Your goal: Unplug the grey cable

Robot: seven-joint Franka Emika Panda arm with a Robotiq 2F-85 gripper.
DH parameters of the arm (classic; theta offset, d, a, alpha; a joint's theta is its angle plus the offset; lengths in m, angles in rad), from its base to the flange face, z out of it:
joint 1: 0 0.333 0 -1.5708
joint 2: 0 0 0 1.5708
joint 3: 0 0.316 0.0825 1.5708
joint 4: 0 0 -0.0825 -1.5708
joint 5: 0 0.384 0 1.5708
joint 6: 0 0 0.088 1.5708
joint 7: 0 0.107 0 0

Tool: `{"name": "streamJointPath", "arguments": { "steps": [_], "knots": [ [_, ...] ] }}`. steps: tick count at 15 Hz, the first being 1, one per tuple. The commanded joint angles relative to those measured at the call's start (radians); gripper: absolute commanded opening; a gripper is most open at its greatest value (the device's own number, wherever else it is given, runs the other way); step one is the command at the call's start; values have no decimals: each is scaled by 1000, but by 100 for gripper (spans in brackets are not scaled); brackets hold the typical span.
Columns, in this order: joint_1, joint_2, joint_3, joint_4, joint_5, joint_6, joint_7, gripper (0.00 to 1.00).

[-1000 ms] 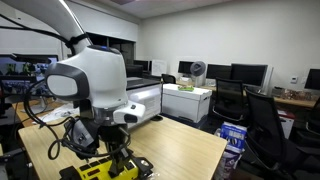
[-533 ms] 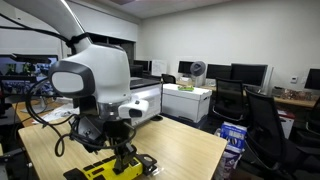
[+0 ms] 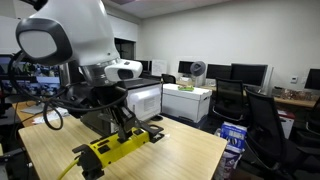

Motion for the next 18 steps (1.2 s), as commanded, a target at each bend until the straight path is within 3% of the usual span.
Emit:
{"name": "streamJointPath", "arguments": {
  "steps": [1, 7, 15, 17, 18],
  "knots": [
    [29, 8, -32, -33, 79, 4, -72, 8],
    [76, 197, -51, -11, 283, 19, -211, 8],
    [46, 420, -7, 77, 457, 57, -346, 8],
    [58, 386, -18, 61, 435, 57, -332, 8],
    [80, 296, -42, 19, 364, 57, -277, 8]
  ]
}}
